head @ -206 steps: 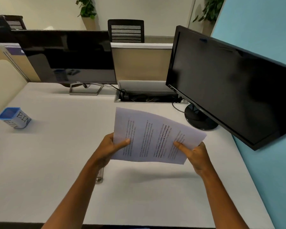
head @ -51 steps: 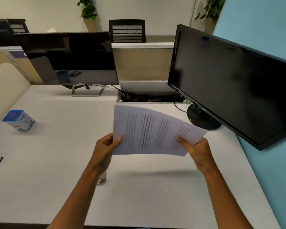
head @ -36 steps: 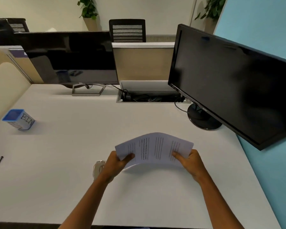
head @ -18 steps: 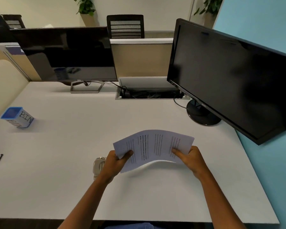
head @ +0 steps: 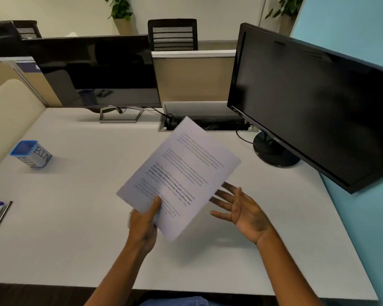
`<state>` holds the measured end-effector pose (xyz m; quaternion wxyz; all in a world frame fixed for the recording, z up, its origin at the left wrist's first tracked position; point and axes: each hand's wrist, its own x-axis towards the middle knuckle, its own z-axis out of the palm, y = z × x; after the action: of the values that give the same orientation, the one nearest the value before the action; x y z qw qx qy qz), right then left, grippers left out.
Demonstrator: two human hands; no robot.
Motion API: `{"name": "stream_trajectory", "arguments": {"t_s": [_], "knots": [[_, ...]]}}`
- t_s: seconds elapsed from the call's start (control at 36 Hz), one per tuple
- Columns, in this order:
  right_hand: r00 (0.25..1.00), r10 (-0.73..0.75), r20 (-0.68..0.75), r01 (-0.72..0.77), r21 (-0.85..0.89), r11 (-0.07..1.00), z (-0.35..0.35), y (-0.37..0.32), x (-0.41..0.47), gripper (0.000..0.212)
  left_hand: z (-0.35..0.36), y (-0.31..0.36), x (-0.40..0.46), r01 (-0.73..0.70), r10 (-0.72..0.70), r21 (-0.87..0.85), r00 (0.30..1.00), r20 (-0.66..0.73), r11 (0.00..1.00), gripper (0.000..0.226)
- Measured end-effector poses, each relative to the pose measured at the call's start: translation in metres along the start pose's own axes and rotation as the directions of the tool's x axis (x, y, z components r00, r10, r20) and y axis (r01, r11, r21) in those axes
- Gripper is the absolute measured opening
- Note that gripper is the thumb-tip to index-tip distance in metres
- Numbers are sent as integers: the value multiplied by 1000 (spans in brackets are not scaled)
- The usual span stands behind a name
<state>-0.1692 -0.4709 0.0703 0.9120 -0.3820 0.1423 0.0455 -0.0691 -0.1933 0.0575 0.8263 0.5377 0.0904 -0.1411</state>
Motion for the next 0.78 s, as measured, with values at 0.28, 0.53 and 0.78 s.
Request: {"name": "stream_trajectory", "arguments": {"t_s": [0.28, 0.53, 0.78], "knots": [[888, -228, -400, 124, -268, 955, 72, 55, 28, 32, 31, -32, -27, 18, -17, -43, 1000, 4, 999, 54], [769, -325, -550, 55, -450, 892, 56, 61, 29, 25, 16, -32, -34, 82, -83, 64, 997, 8, 995, 54], [836, -216, -505, -85, -508, 857, 30, 77, 13, 24, -55, 14, -4, -110, 124, 246, 991, -41, 963, 36]]}}
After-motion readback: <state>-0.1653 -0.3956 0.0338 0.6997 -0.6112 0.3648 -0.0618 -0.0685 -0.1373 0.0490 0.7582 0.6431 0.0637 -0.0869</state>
